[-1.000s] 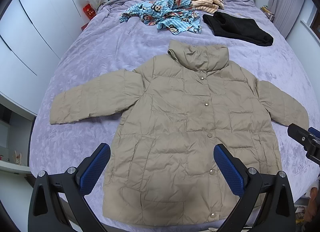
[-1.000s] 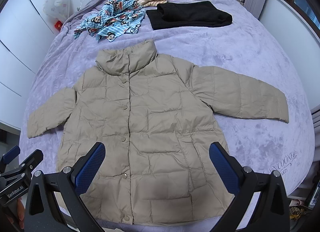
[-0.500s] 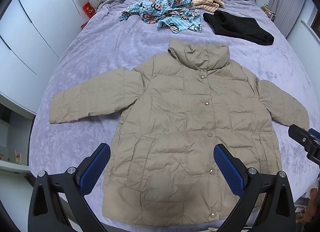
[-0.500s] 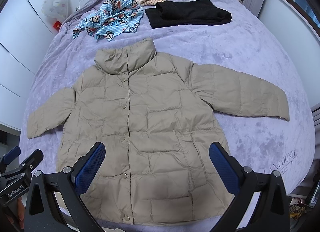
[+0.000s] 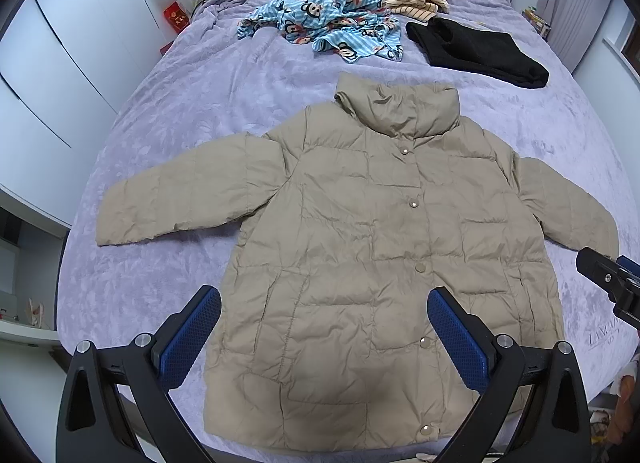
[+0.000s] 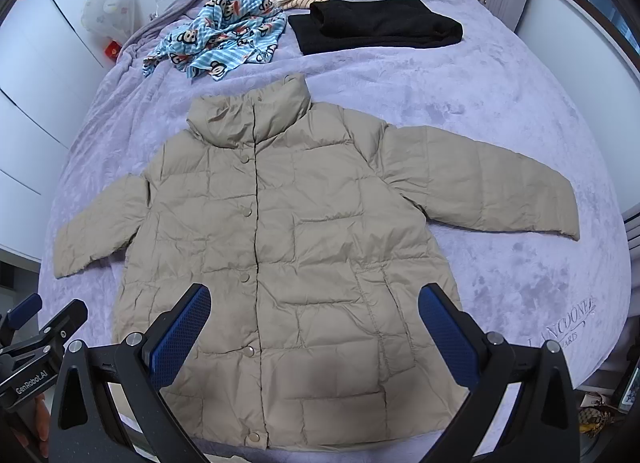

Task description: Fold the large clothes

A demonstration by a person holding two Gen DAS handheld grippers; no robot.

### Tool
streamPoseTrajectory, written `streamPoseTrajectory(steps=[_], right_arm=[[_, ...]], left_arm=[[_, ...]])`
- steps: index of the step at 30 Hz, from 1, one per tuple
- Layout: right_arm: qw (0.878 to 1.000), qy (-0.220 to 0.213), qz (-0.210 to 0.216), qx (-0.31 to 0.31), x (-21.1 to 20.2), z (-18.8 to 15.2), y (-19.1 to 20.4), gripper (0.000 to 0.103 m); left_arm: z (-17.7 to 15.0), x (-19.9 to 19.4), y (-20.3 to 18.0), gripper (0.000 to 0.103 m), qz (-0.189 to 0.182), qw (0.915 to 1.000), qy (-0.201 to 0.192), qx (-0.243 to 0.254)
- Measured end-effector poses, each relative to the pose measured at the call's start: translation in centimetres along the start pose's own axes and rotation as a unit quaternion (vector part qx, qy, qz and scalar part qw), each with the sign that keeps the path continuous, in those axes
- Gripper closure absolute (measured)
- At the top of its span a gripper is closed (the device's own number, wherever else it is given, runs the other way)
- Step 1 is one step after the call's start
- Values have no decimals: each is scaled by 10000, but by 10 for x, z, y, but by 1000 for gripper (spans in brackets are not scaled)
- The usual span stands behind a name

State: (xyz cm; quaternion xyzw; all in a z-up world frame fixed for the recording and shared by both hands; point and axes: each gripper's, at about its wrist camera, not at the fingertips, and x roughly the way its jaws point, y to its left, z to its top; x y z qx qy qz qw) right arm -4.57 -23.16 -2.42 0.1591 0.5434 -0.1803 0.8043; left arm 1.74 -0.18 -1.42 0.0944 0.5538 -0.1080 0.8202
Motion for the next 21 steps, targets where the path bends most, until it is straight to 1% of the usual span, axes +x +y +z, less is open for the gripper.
streamPoseTrajectory(steps=[7, 12, 21], right_arm=[[10000, 12, 12, -7, 1, -2, 0, 0], [10000, 14, 12, 0, 1, 0, 1, 0], [10000, 27, 17, 5, 1, 0, 1, 0]], left_arm=[[2, 0, 0, 0, -4, 10000, 10, 3], [-5, 1, 0, 0, -6, 10000, 19, 5], [1, 2, -1, 0, -9, 10000, 39, 2]])
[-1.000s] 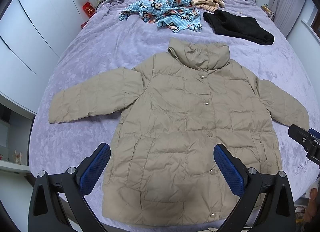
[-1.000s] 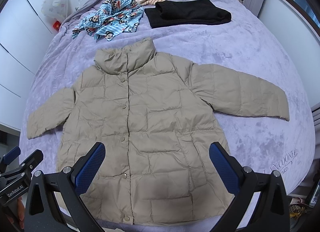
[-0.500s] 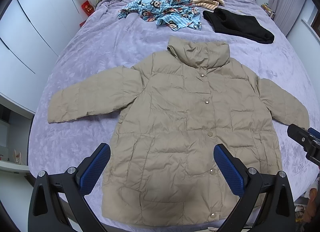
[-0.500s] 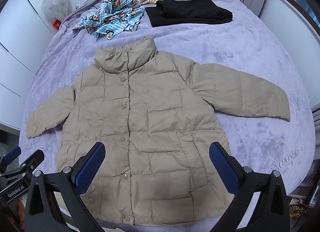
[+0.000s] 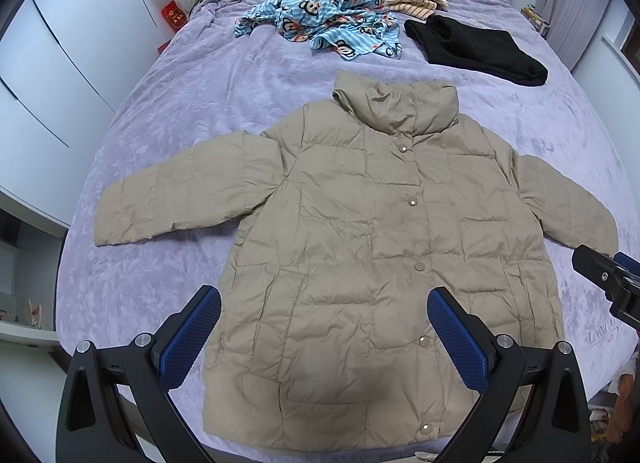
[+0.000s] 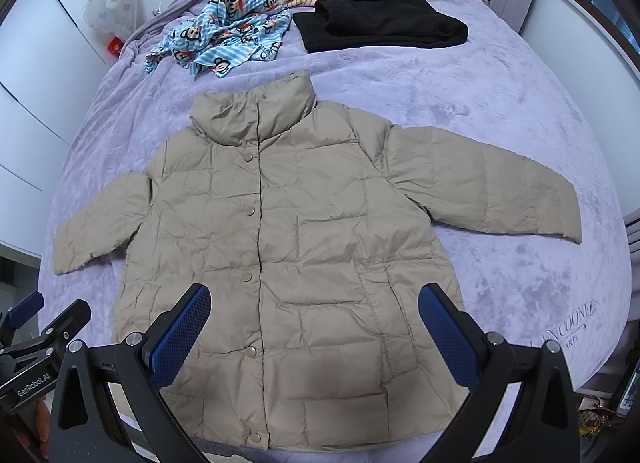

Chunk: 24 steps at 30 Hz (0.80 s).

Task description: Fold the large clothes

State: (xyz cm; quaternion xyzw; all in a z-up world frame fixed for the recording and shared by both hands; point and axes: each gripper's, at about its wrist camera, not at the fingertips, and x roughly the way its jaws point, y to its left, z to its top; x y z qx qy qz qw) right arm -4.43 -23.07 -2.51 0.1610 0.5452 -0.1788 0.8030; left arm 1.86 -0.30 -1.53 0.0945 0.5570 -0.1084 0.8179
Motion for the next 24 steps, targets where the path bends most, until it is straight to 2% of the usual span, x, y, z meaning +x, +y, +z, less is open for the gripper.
streamPoseTrajectory(steps=[24], right_arm=[[10000, 6, -48, -4, -1, 1, 4, 0]], left_arm=[[-2, 5, -6, 0, 2, 10000, 20, -7]])
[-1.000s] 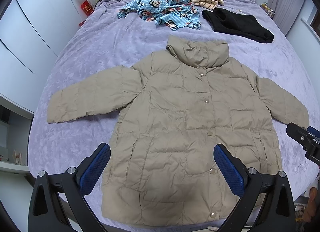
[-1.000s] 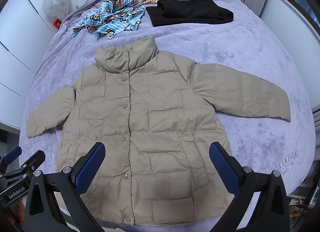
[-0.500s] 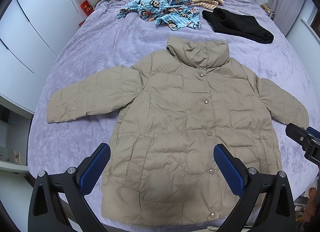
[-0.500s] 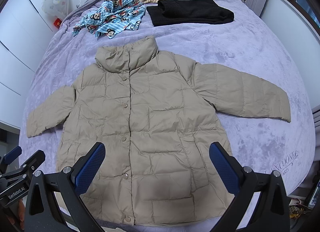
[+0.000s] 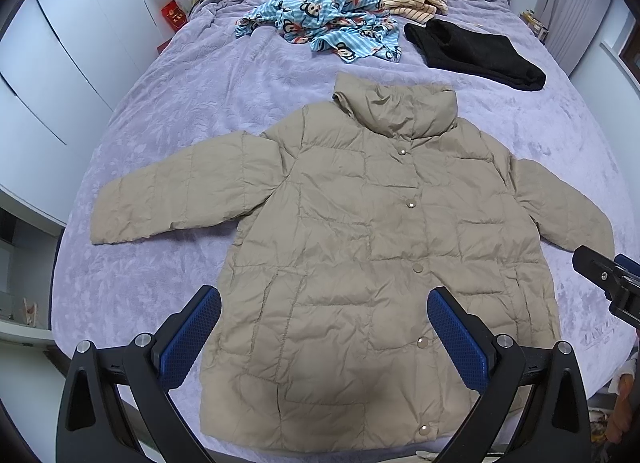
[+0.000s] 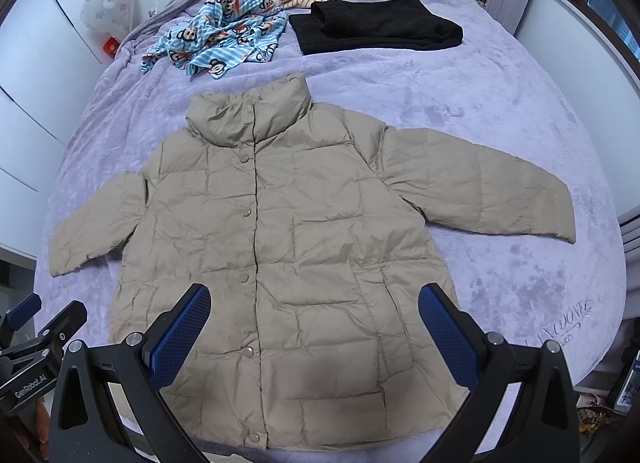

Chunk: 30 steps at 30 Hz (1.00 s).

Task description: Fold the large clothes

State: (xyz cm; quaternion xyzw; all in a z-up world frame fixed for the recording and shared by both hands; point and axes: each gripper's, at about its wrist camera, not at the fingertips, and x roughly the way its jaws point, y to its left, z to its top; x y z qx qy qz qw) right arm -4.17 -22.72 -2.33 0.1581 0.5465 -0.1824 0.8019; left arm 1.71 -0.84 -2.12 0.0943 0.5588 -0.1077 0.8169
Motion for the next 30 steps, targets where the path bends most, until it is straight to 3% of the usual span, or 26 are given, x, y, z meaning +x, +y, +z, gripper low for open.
streamPoseTrajectory(steps=[8, 13, 17, 21, 25, 28, 30], right_arm=[[10000, -8, -43, 14, -1, -1, 2, 0], [9998, -48, 192, 72, -5, -5, 1, 0], [9985, 178, 503, 134, 2, -8, 8, 0], [9938, 606, 882, 284, 17, -15, 29, 0], [9949, 816, 589, -2, 37, -19, 61, 0], [9936, 954, 604, -64, 55, -21, 82, 0], [9924, 1078, 583, -120, 70, -23, 98, 0]], left_arm=[[3, -4, 4, 0, -99, 9999, 44, -96], [6, 2, 22, 0, -301, 9991, 133, -252], [6, 19, 46, 0, -405, 9974, 297, -517], [7, 43, 79, 0, -194, 9965, 364, -720], [8, 76, 129, 0, -605, 9889, 426, -1288], [7, 102, 171, 0, -999, 9762, 367, -1888], [9, 123, 197, 0, -1064, 9687, 349, -2216]])
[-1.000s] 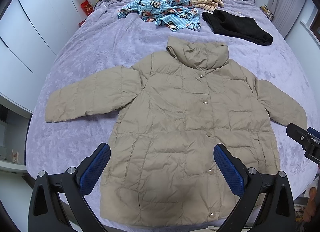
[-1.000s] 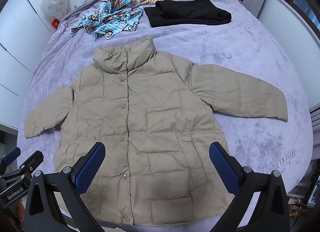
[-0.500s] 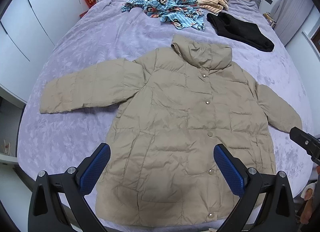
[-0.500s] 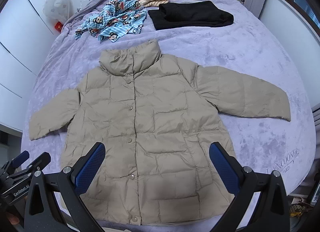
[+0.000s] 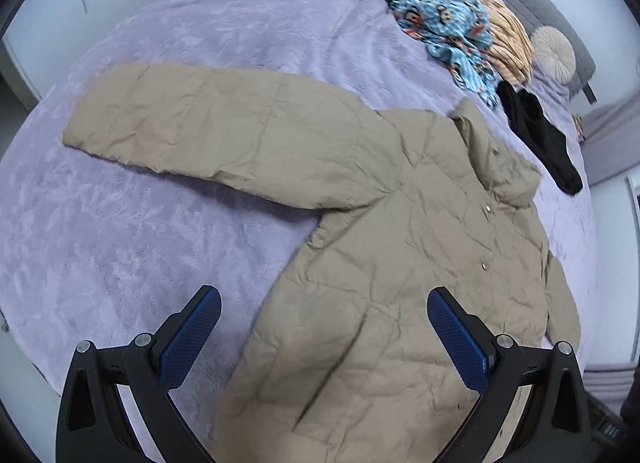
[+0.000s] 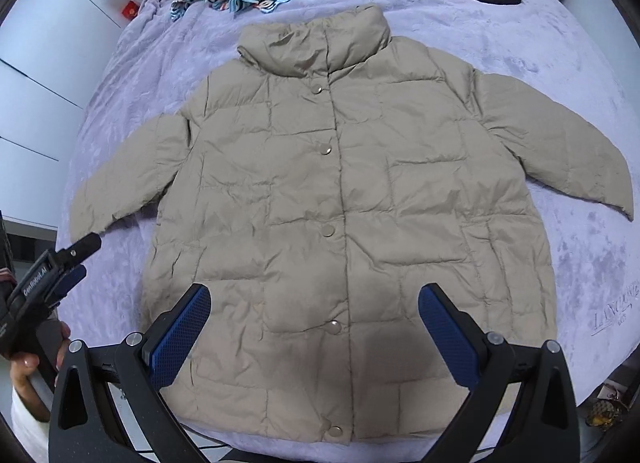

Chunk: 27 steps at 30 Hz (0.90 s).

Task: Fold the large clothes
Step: 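Grasp the sleeve nearest the left tool and fold it across the jacket body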

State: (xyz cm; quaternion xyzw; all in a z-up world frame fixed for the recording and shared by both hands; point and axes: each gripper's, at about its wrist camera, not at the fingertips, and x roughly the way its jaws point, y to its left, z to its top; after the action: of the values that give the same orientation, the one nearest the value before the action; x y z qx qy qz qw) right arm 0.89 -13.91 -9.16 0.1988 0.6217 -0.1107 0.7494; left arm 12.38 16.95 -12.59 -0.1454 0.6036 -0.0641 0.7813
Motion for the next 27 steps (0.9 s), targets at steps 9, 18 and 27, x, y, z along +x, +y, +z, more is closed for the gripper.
streamPoseTrajectory(steps=[9, 18, 27], right_arm=[[9987, 144, 3, -498, 72, 2, 57, 0], [9959, -286, 319, -794, 118, 40, 93, 0], [9883, -919, 787, -931, 133, 87, 149, 13]], left_arm=[[63, 93, 102, 0, -1328, 9821, -78, -1330], [132, 116, 167, 0, -1113, 9743, -739, -1816], [185, 101, 198, 92, -436, 9780, -1165, -1676]])
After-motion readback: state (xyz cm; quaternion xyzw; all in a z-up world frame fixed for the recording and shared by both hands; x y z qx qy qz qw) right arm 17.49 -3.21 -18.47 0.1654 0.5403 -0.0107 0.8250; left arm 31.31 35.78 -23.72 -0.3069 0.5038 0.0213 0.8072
